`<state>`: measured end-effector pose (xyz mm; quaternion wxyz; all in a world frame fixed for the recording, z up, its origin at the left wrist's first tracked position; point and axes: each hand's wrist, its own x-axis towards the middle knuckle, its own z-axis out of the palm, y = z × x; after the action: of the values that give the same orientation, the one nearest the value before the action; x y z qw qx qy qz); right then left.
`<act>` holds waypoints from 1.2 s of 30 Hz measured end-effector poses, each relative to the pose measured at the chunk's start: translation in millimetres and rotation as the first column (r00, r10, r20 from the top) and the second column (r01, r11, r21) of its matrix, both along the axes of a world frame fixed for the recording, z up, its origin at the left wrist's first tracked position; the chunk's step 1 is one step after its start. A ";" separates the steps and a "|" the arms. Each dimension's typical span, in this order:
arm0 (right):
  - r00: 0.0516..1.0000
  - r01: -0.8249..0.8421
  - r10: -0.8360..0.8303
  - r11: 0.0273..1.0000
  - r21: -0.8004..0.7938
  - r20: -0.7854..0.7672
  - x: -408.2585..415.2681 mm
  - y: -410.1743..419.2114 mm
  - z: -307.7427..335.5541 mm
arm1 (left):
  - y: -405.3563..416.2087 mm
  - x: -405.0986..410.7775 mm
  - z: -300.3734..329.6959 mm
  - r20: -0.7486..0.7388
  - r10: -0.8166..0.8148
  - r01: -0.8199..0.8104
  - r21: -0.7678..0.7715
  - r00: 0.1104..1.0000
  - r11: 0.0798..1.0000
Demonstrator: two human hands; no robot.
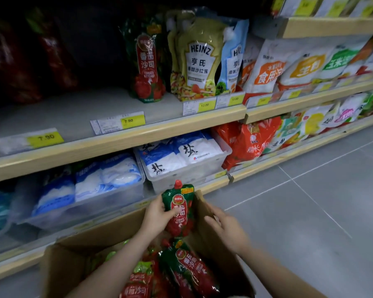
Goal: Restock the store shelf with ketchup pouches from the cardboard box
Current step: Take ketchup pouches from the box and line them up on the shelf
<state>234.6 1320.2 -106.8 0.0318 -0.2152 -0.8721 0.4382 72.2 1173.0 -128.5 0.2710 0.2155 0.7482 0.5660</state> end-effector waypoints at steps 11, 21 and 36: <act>0.958 -0.133 0.109 0.988 -0.076 -0.265 -88.8 1.8 135.3 | 2.3 -2.9 95.6 -0.118 -0.073 0.076 0.025 0.990 0.997; 0.955 -0.177 0.112 0.959 -0.223 -0.274 -99.1 2.7 183.3 | -6.7 -4.1 116.6 -0.125 -0.218 0.210 -0.075 0.968 0.975; 0.966 -0.223 0.149 0.894 -0.388 -0.209 -74.4 11.2 164.0 | -7.0 -13.4 136.7 -0.170 -0.061 0.066 0.023 0.984 0.998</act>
<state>160.2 1331.4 57.1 0.0199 -0.0933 -0.7716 0.6289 58.8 1166.1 8.2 0.2216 0.2902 0.7531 0.5473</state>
